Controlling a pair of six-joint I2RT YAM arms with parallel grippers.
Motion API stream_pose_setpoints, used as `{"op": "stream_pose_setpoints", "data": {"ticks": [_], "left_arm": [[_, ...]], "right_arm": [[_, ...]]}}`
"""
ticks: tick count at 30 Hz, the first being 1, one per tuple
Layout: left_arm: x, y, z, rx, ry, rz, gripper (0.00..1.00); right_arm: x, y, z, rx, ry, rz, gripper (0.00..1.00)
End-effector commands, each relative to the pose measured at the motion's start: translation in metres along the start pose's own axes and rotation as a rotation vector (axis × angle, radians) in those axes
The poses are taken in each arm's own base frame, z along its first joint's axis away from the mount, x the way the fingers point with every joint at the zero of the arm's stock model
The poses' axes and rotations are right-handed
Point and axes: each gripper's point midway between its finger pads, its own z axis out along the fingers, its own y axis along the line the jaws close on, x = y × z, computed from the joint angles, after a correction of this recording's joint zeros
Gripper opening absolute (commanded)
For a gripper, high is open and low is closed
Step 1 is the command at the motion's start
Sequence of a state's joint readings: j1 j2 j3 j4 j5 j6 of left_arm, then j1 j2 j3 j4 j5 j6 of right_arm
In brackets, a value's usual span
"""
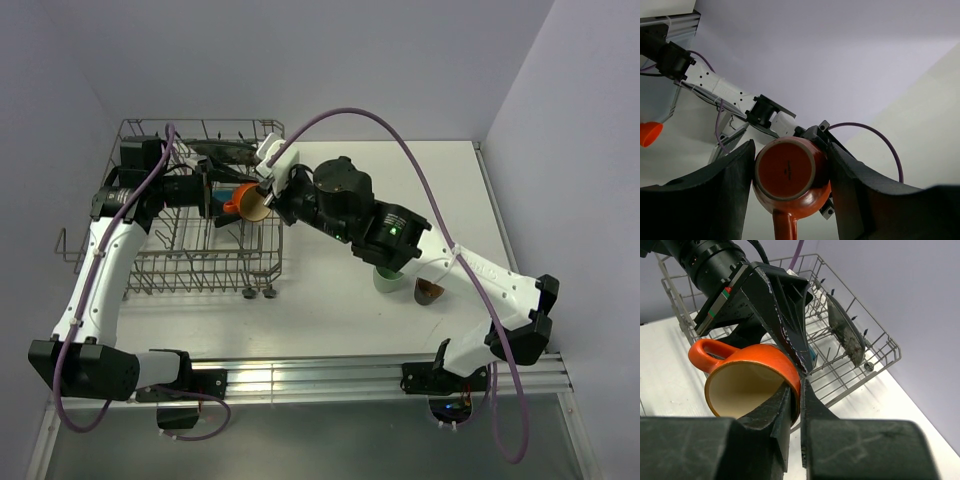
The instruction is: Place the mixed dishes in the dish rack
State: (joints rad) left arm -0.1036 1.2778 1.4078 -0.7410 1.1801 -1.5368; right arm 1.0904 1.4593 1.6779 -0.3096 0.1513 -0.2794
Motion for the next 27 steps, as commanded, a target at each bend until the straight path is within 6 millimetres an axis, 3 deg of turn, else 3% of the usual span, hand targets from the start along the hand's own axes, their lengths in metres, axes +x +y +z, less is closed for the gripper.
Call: {"op": "stream_pose_setpoints", "data": {"ticks": [1,5,6,8,9,12,18,21,25,27], "left_arm": [[0.028,-0.013,-0.009,0.052,0.051,0.099,0.00],[0.026,-0.017,-0.008,0.057,0.040,0.111,0.00],[0.026,-0.018,-0.008,0.057,0.037,0.116,0.00],[0.024,-0.019,-0.008,0.057,0.027,0.125,0.00],[0.024,-0.018,-0.008,0.056,0.024,0.125,0.00],[0.018,-0.016,-0.006,0.056,0.005,0.120,0.00],[-0.011,-0.010,-0.010,0.028,-0.112,0.191,0.00],[-0.040,0.001,-0.015,-0.046,-0.218,0.222,0.00],[-0.077,0.010,-0.023,-0.142,-0.353,0.274,0.00],[-0.102,0.009,-0.041,-0.191,-0.491,0.316,0.00]], "right_arm": [[-0.004,0.007,0.002,-0.024,0.012,0.030,0.13],[-0.002,0.009,0.000,-0.034,0.020,0.039,0.34],[-0.002,0.009,-0.001,-0.034,0.023,0.045,0.44],[-0.004,0.011,-0.003,-0.042,0.021,0.048,0.55],[-0.002,0.011,-0.004,-0.041,0.024,0.047,0.66],[-0.007,0.009,-0.012,-0.036,0.010,0.052,0.77],[-0.025,-0.019,-0.048,0.090,-0.048,0.096,0.88],[-0.032,-0.034,-0.073,0.147,-0.081,0.128,0.95],[-0.030,-0.046,-0.101,0.199,-0.087,0.173,0.95],[-0.021,-0.051,-0.112,0.228,-0.074,0.196,0.95]]}}
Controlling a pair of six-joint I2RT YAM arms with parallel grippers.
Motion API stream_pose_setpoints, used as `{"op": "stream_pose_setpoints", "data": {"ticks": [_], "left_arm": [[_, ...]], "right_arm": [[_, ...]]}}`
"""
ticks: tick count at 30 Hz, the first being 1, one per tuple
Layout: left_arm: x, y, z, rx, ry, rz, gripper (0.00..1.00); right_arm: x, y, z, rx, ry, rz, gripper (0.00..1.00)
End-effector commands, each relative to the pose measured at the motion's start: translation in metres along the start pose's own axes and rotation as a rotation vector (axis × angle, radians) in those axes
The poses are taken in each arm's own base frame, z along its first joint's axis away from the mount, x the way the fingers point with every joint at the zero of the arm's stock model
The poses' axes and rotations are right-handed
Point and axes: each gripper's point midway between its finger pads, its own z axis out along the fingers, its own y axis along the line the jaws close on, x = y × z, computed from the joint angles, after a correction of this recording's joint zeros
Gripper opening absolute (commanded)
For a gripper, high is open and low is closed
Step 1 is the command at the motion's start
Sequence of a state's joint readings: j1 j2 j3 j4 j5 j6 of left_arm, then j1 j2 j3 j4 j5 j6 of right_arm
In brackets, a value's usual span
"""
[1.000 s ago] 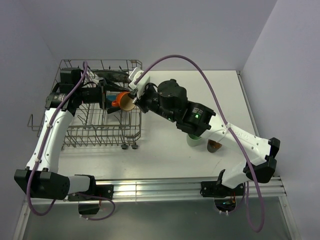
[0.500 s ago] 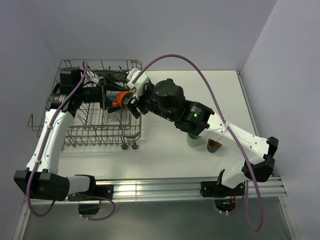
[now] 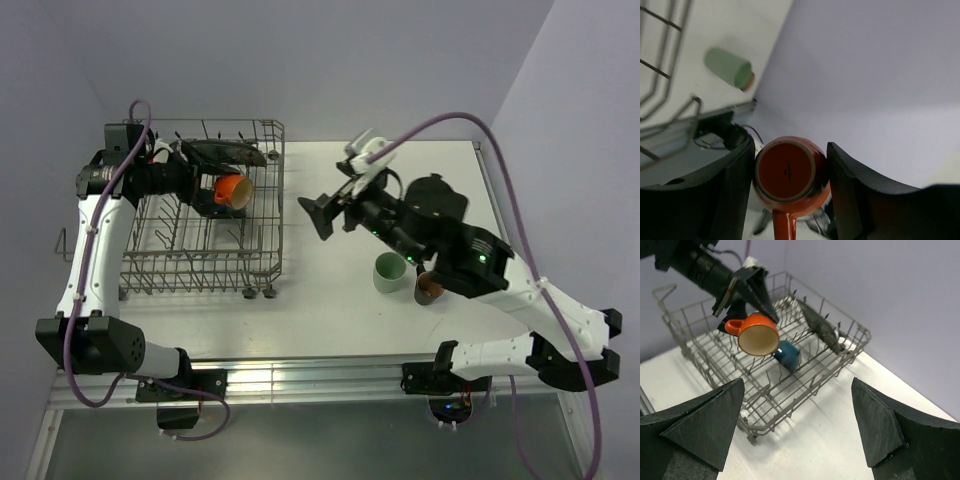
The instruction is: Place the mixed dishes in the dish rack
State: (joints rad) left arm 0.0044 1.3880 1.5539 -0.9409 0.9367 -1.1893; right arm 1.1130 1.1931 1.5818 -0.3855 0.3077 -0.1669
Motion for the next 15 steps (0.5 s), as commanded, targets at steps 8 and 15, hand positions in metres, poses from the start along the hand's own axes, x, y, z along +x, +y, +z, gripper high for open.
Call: {"op": "stream_pose_setpoints", "data": {"ticks": [8,15], "left_arm": [[-0.111,0.022,-0.052,-0.328,-0.634,0.296,0.00],[-0.171,0.038,-0.109,-0.566,-0.984,0.410,0.00]], "right_arm": [[0.033,-0.026,-0.034,0.130,0.071,0.085,0.95],[0.059,-0.026,-0.046,0.121,0.081,0.117,0.95]]}}
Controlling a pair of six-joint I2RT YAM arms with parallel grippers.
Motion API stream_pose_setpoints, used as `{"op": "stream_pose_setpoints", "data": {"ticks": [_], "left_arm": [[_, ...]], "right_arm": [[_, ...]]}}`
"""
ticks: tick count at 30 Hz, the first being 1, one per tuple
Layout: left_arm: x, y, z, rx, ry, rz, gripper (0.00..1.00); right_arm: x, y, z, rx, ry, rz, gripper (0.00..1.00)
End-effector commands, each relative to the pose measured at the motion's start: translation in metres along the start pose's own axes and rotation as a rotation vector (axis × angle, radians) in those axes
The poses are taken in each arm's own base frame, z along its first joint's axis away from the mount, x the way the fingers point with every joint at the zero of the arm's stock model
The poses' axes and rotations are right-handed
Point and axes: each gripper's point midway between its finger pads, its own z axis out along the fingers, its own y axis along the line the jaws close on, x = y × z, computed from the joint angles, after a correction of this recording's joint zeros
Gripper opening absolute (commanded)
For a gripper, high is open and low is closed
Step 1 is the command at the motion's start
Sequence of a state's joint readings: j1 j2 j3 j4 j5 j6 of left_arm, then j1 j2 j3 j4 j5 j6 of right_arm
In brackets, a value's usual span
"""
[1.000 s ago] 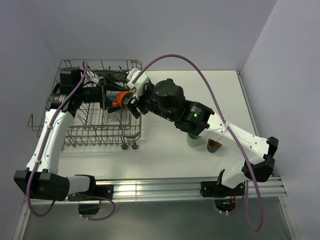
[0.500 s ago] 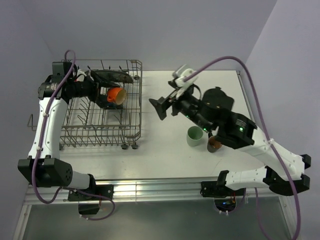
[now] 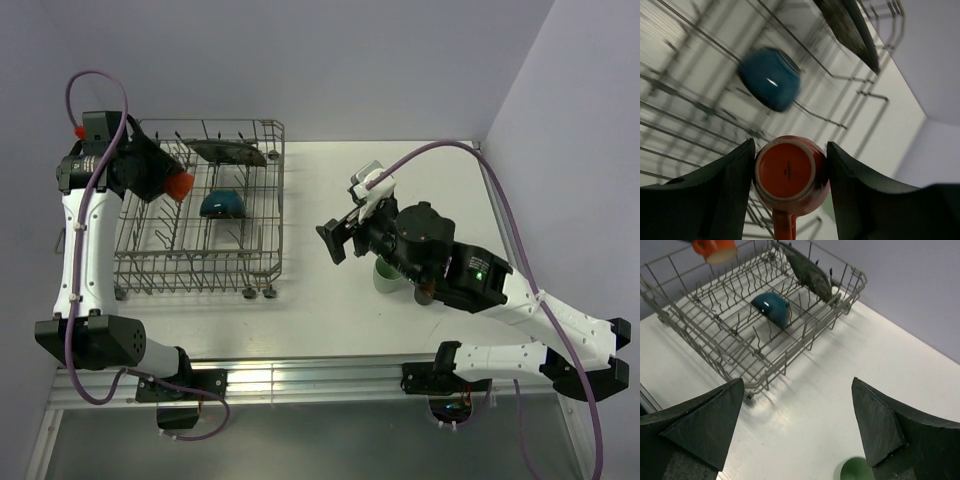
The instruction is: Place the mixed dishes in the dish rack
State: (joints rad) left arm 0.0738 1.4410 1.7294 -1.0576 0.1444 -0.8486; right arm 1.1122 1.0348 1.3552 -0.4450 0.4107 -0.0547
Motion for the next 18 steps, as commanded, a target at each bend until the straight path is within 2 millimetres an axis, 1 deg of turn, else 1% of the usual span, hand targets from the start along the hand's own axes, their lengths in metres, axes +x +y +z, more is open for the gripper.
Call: {"op": "stream_pose_setpoints", "data": {"ticks": [1,2,3,4,5,6,7,8,9,11,12,14,15,16,18], "left_arm": [[-0.063,0.025,-0.014,-0.142,-0.320,0.128,0.00],[-0.078,0.037,-0.014,-0.207,-0.397,0.126,0.00],[-0.083,0.043,-0.015,-0.237,-0.422,0.133,0.00],[-0.087,0.046,-0.014,-0.255,-0.444,0.139,0.00],[-0.085,0.056,-0.007,-0.284,-0.446,0.149,0.00],[-0.096,0.056,-0.006,-0.281,-0.505,0.153,0.00],[-0.097,0.058,-0.006,-0.274,-0.533,0.157,0.00],[-0.094,0.071,0.006,-0.299,-0.527,0.153,0.00],[-0.101,0.069,0.010,-0.281,-0.554,0.142,0.00],[-0.098,0.079,0.030,-0.313,-0.524,0.148,0.00],[-0.099,0.082,0.036,-0.324,-0.520,0.155,0.00],[-0.102,0.095,0.051,-0.378,-0.527,0.143,0.00],[-0.103,0.098,0.054,-0.384,-0.533,0.136,0.00],[-0.109,0.095,0.059,-0.375,-0.550,0.137,0.00],[-0.114,0.092,0.065,-0.369,-0.559,0.151,0.00]], "right_arm": [[-0.003,-0.012,-0.014,0.026,-0.042,0.063,0.95],[-0.001,-0.016,-0.018,0.031,-0.048,0.074,0.95],[0.001,-0.018,-0.020,0.034,-0.049,0.079,0.95],[0.003,-0.025,-0.021,0.050,-0.049,0.083,0.95],[0.006,-0.029,-0.025,0.055,-0.053,0.086,0.95],[0.007,-0.032,-0.027,0.059,-0.054,0.087,0.95],[0.008,-0.036,-0.029,0.064,-0.058,0.091,0.95],[0.012,-0.038,-0.034,0.064,-0.058,0.091,0.95],[0.015,-0.040,-0.036,0.067,-0.056,0.091,0.95],[0.022,-0.047,-0.042,0.087,-0.048,0.090,0.95],[0.025,-0.050,-0.044,0.094,-0.044,0.089,0.95],[0.030,-0.056,-0.048,0.114,-0.039,0.089,0.95],[0.031,-0.058,-0.050,0.122,-0.040,0.091,0.95],[0.032,-0.060,-0.051,0.126,-0.038,0.091,0.95],[0.033,-0.066,-0.054,0.142,-0.039,0.093,0.95]]}}
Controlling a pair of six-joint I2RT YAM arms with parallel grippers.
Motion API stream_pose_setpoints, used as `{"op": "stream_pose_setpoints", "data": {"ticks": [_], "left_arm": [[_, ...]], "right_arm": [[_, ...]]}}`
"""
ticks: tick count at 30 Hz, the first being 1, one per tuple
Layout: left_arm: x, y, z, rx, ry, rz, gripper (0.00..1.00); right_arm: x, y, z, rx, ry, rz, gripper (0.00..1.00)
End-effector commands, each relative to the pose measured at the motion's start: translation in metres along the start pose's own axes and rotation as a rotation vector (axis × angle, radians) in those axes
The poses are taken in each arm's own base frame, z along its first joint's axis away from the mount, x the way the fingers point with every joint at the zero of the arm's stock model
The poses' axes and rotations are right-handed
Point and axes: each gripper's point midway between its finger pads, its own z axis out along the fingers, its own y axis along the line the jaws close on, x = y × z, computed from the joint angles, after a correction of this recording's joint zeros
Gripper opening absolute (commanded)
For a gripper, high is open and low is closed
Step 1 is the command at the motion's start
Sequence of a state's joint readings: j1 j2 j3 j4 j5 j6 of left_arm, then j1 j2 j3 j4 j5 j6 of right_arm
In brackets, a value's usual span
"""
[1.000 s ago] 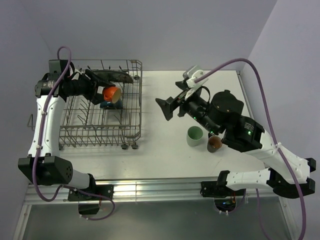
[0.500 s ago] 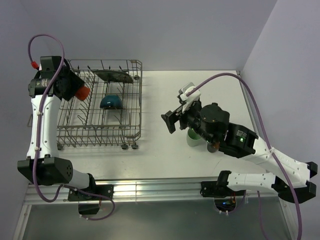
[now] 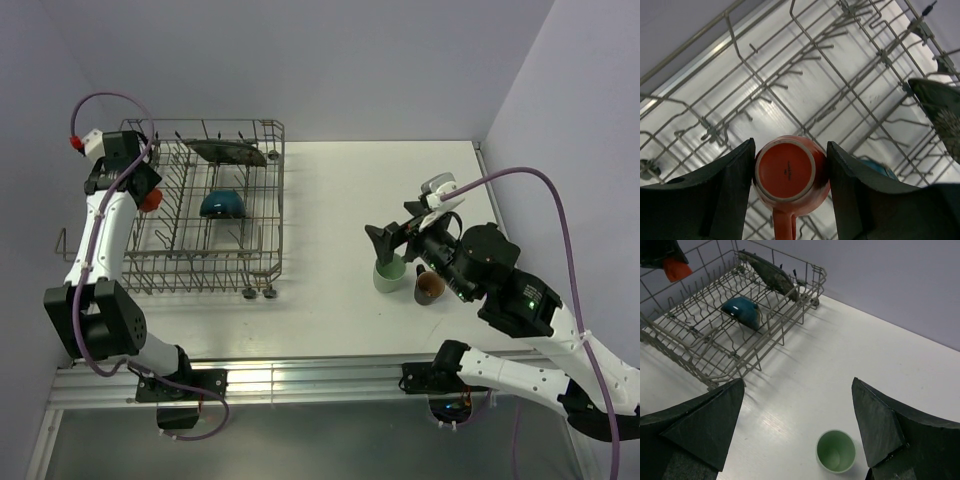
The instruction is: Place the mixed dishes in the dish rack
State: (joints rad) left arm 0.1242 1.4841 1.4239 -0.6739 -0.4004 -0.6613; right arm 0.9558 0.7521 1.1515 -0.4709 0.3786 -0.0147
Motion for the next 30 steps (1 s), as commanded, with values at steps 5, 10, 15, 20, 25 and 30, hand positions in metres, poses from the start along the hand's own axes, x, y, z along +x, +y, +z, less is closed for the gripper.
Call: {"op": "stream_pose_setpoints", "data": {"ticks": [5,10,15,20,25,30], "left_arm": [[-0.024,-0.017,0.034,-0.020,-0.084,0.012,0.00],[-0.005,-0.016,0.053,-0.047,-0.032,0.027,0.00],[0.009,-0.014,0.061,-0.049,-0.002,0.034,0.00],[0.022,-0.009,0.070,-0.066,0.025,0.060,0.00],[0.038,-0.014,0.078,-0.066,0.064,0.087,0.00],[0.051,-0.021,0.078,-0.085,0.086,0.111,0.00]], "right_arm": [[0.001,-0.016,-0.008,0.052,-0.007,0.019,0.95],[0.003,-0.024,-0.011,0.089,-0.002,0.017,0.95],[0.004,-0.030,-0.013,0.115,-0.002,0.018,0.95],[0.001,-0.031,-0.012,0.124,-0.003,0.019,0.95],[0.001,-0.032,-0.011,0.132,0.005,0.016,0.96],[0.009,-0.035,-0.004,0.155,0.055,0.004,0.96]]}}
